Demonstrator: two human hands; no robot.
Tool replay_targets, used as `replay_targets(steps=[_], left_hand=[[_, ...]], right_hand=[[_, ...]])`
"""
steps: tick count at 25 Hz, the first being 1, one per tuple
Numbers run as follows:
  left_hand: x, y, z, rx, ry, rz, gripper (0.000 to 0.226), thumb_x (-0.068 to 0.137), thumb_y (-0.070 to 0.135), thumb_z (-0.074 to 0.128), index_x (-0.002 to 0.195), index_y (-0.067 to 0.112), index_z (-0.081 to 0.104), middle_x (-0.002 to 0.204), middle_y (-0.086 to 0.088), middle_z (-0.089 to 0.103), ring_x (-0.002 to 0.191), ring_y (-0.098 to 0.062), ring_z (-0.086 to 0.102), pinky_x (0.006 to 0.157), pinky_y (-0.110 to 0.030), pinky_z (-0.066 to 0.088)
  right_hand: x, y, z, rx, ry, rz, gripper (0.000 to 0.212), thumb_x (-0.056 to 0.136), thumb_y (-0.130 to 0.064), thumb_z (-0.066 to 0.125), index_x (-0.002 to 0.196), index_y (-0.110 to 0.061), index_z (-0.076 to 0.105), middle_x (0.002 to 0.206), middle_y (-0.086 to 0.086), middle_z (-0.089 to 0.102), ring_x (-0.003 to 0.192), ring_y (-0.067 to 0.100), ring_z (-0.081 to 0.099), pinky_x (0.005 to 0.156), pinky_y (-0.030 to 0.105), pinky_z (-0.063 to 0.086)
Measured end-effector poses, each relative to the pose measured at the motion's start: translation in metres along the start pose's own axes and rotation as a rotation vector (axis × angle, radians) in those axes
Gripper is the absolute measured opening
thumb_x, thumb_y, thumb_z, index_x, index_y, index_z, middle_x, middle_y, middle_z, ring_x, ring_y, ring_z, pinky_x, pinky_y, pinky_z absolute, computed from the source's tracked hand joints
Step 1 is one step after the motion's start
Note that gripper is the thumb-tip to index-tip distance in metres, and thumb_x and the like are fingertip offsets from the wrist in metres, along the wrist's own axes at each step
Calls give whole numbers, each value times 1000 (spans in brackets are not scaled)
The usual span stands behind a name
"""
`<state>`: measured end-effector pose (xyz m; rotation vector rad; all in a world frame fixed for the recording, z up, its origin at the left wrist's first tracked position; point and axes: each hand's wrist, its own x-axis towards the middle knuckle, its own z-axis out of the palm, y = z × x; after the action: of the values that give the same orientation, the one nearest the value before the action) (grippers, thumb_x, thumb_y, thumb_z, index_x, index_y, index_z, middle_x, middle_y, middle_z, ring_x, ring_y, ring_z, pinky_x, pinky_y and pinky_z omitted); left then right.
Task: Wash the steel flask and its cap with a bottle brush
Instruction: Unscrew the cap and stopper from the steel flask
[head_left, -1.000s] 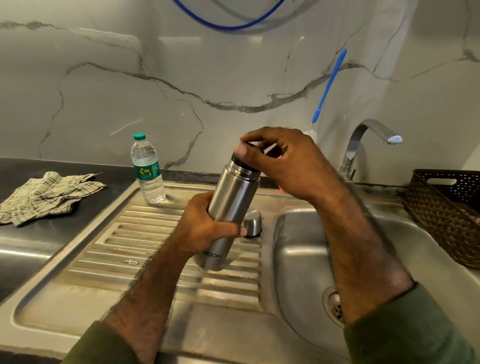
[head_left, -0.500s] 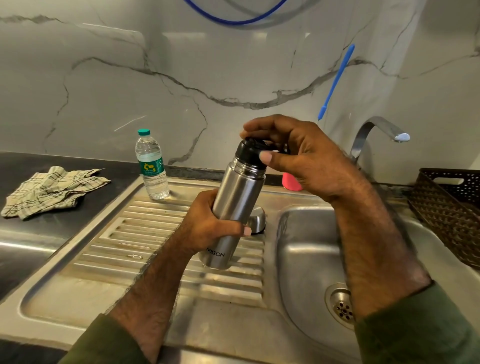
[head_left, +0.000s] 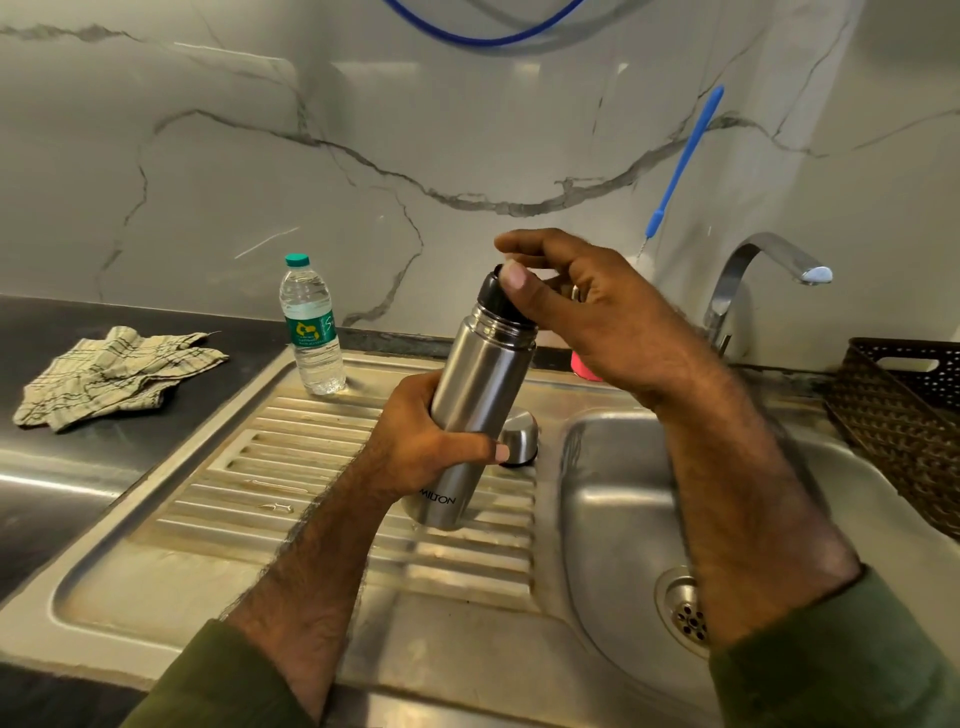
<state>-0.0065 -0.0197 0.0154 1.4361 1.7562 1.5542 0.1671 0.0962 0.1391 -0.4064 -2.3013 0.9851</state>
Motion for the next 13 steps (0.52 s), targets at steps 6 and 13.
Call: replay_targets(steps=[6,13], left_hand=[[-1,0,2,49,-17,5,52,55,27,95,100,30,68,86,21,75,77,-3,73,63,-16,55],[-2,3,1,18,-9,34,59,51,42,92,103,26,70,92,11,78,80,-9,74,65,-19,57]], right_hand=[[2,0,6,-122,131,32,34,91,-39,78,122,-35,66,112,-11,64,100,2,63,83,21,53],[-1,3,-10,-97,75,23,43,93,-58,66,129,-34,60,119,-10,65,105,5,65,85,27,55]])
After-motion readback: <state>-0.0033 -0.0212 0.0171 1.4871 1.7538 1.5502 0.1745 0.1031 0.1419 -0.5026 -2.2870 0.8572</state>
